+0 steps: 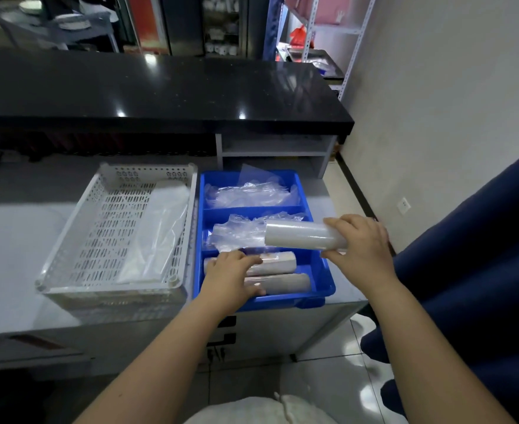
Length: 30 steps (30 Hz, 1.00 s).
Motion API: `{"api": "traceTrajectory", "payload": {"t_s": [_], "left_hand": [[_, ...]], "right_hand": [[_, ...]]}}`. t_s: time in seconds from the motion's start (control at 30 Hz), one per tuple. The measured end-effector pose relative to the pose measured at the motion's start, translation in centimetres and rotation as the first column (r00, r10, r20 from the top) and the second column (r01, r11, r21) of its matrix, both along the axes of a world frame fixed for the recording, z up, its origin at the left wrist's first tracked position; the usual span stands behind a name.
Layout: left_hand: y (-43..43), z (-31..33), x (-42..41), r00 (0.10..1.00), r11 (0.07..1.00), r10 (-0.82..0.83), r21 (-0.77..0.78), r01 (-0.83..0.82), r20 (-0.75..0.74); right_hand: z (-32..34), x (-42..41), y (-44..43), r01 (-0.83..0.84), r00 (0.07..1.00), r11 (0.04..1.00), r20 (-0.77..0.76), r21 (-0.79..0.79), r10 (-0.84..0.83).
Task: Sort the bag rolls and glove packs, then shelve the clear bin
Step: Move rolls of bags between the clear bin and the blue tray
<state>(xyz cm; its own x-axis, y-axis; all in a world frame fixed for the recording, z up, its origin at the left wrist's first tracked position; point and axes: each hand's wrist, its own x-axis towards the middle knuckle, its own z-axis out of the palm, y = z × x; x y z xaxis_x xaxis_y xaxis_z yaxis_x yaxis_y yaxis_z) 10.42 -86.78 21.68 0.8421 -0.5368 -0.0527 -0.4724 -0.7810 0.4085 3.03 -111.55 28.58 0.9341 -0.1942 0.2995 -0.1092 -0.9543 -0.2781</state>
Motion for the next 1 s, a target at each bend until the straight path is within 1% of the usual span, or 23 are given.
{"api": "traceTrajectory", "payload": {"t_s": [0.07,0.13,0.2,0.3,0.4,0.47,0.53,0.63,0.7,0.77,0.8,0.87,1.0], "left_hand": [[0.7,0.6,0.3,0.999,1.0,0.024,0.009,-0.024,0.041],[1.8,1.4,0.7,0.992,0.998,0.062,0.009,-0.063,0.113],[3.2,2.3,1.3,0.977,0.99,0.144,-0.021,-0.143,0.159],[5.8,3.5,1.9,0.947,0.963,0.27,-0.051,-0.265,0.176],[7.7,4.2,1.6,0.919,0.935,0.355,-0.061,-0.35,0.171],[8.5,4.2,1.0,0.903,0.917,0.4,-0.069,-0.394,0.157],[9.1,3.9,0.1,0.892,0.904,0.428,-0.07,-0.423,0.145],[9.6,3.2,-1.0,0.876,0.888,0.461,-0.074,-0.455,0.143],[10.3,2.7,-1.5,0.85,0.861,0.508,-0.086,-0.501,0.139],[10.5,2.6,-1.8,0.852,0.866,0.501,-0.089,-0.493,0.155],[10.9,2.6,-2.0,0.841,0.855,0.518,-0.087,-0.511,0.153],[12.7,2.6,-2.4,0.805,0.819,0.573,-0.087,-0.567,0.151],[18.8,3.0,-4.3,0.7,0.714,0.699,-0.071,-0.697,0.148]], "right_hand": [[-0.8,0.2,1.0,-0.013,0.999,1.0,-0.033,0.025,0.014],[-1.6,0.4,1.9,-0.027,0.998,0.999,-0.058,0.046,0.03],[-2.4,0.8,3.0,-0.053,0.995,0.997,-0.084,0.048,0.057],[-3.6,2.0,5.4,-0.149,0.977,0.988,-0.152,0.034,0.152],[-4.7,3.4,8.1,-0.249,0.935,0.968,-0.256,0.014,0.245],[-5.2,4.1,9.0,-0.268,0.902,0.962,-0.338,0.046,0.268],[-5.8,4.4,9.0,-0.283,0.881,0.957,-0.379,0.061,0.284],[-5.8,4.6,8.9,-0.324,0.881,0.943,-0.339,0.072,0.329],[-5.4,5.3,10.3,-0.4,0.877,0.912,-0.251,0.094,0.41],[-4.6,5.6,12.1,-0.452,0.871,0.883,-0.15,0.126,0.467],[-4.3,5.9,13.6,-0.498,0.848,0.856,-0.131,0.139,0.514],[-3.7,6.5,17.3,-0.609,0.772,0.78,-0.119,0.142,0.624],[-2.8,7.1,26.1,-0.788,0.6,0.609,-0.113,0.085,0.792]]}}
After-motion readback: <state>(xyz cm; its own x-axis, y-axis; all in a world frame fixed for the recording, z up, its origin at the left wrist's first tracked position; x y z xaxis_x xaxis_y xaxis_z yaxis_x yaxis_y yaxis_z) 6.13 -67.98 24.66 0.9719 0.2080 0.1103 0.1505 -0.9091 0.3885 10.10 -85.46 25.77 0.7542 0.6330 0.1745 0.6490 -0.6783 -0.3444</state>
